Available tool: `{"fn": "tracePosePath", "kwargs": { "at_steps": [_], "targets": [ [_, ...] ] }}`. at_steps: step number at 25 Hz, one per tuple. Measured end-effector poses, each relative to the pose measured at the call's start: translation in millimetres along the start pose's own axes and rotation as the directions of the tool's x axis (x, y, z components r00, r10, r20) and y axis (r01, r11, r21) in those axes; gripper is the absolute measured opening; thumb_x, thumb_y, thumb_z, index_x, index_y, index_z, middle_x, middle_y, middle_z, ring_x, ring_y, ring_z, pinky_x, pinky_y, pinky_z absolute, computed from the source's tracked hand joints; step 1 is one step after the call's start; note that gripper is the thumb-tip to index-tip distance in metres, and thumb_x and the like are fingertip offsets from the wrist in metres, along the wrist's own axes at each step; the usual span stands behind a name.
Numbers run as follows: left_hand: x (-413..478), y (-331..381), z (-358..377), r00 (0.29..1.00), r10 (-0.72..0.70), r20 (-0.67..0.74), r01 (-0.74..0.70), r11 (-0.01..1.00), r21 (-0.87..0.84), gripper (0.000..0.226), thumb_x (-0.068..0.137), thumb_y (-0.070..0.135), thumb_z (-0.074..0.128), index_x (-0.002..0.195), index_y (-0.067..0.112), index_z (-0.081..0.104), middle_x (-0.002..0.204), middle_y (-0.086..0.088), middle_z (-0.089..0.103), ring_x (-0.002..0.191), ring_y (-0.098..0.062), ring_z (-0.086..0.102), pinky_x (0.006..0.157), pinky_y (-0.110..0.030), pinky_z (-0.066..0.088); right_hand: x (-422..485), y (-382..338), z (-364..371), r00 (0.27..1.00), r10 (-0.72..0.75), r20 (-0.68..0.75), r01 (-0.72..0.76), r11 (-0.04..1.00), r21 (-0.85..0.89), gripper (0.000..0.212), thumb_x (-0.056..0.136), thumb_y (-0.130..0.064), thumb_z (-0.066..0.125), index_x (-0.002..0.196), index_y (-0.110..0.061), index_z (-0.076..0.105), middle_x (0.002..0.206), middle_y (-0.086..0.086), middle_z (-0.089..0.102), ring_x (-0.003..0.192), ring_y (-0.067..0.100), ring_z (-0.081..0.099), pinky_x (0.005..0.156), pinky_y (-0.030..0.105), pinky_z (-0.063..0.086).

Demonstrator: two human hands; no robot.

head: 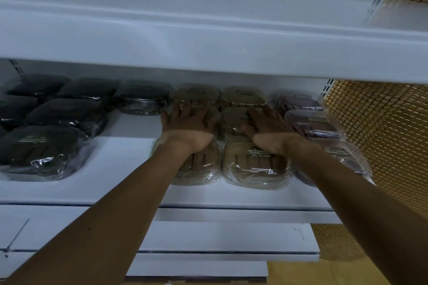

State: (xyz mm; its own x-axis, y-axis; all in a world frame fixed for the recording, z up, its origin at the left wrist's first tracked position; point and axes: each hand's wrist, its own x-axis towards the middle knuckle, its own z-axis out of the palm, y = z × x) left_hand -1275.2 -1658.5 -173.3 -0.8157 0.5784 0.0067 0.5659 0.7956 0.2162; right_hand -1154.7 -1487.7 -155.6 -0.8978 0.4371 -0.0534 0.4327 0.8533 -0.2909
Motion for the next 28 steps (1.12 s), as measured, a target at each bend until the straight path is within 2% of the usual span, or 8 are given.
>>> {"fn": "tracePosePath", "kwargs": {
  "at_steps": [10,13,15,18,20,23,28],
  "targets": [
    [0.3,1.8,-2.5,1.000,0.002,0.003,-0.002,1.000,0.005,0.057,0.098,0.062,0.022,0.153,0.051,0.011,0.167,-0.002,0.004,0.152,-0.031,-0.003,0.117,-0.057,-0.001,4.5,2.9,5.0,0.998,0.041,0.041,-0.040,0.999,-0.028,0.067,0.097,-0.061,0.035,0.154,-0.035,0.012,0.164,0.009,0.001,0.150,0.030,0.000,0.121,0.045,0.007],
    [-0.7,0.6,-6.3,1.000,0.013,0.019,-0.012,0.999,-0.044,0.055,0.096,0.064,0.023,0.150,0.053,0.017,0.166,-0.002,0.009,0.152,-0.030,-0.001,0.118,-0.058,0.000,-6.5,-1.5,2.3,1.000,0.029,0.004,-0.029,0.999,-0.025,0.064,0.098,-0.060,0.032,0.154,-0.035,0.014,0.164,0.009,0.002,0.150,0.029,0.000,0.120,0.044,0.005],
    [-5.4,-0.2,-11.2,0.999,0.042,-0.012,-0.043,0.996,-0.075,0.050,0.096,0.064,0.023,0.145,0.054,0.029,0.163,0.000,0.019,0.152,-0.027,0.002,0.117,-0.060,-0.003,-22.6,-6.1,-0.9,0.998,-0.017,-0.054,0.015,0.999,-0.040,0.059,0.101,-0.055,0.032,0.154,-0.033,0.019,0.163,0.010,0.009,0.150,0.028,0.006,0.119,0.043,0.007],
    [-33.8,-3.0,-15.8,0.990,0.104,-0.091,-0.107,0.994,-0.024,0.045,0.098,0.059,0.027,0.142,0.052,0.037,0.159,0.003,0.025,0.150,-0.026,0.008,0.116,-0.060,-0.004,-56.8,-8.2,-0.8,0.990,-0.102,-0.096,0.094,0.992,-0.079,0.052,0.101,-0.052,0.032,0.144,-0.024,0.042,0.147,0.017,0.041,0.134,0.037,0.037,0.111,0.045,0.027],
    [-63.0,-6.8,-11.3,0.988,0.121,-0.098,-0.117,0.992,0.044,0.047,0.099,0.058,0.025,0.143,0.047,0.038,0.158,-0.003,0.025,0.148,-0.030,0.012,0.115,-0.062,0.000,-79.9,-7.1,4.5,0.984,-0.128,-0.127,0.116,0.989,-0.096,0.065,0.096,-0.062,0.023,0.140,-0.020,0.047,0.134,0.018,0.052,0.122,0.039,0.046,0.106,0.046,0.034],
    [-90.9,-11.9,0.2,0.991,0.107,-0.085,-0.103,0.993,0.050,0.050,0.100,0.059,0.020,0.144,0.043,0.033,0.154,-0.005,0.028,0.147,-0.029,0.014,0.117,-0.058,0.006,-97.6,-1.6,18.6,0.977,-0.151,-0.148,0.132,0.982,-0.132,0.082,0.087,-0.068,0.009,0.146,-0.020,0.041,0.139,0.014,0.047,0.129,0.034,0.039,0.111,0.047,0.029],
    [-85.8,-9.7,10.7,0.986,0.100,-0.135,-0.095,0.995,0.041,0.058,0.093,0.061,0.008,0.144,0.044,0.032,0.154,-0.004,0.030,0.145,-0.029,0.020,0.115,-0.058,0.013,-93.1,0.2,33.6,0.965,-0.146,-0.219,0.130,0.988,-0.087,0.077,0.092,-0.063,0.010,0.148,-0.018,0.039,0.147,0.010,0.040,0.136,0.031,0.033,0.115,0.048,0.026]
  ]
}}
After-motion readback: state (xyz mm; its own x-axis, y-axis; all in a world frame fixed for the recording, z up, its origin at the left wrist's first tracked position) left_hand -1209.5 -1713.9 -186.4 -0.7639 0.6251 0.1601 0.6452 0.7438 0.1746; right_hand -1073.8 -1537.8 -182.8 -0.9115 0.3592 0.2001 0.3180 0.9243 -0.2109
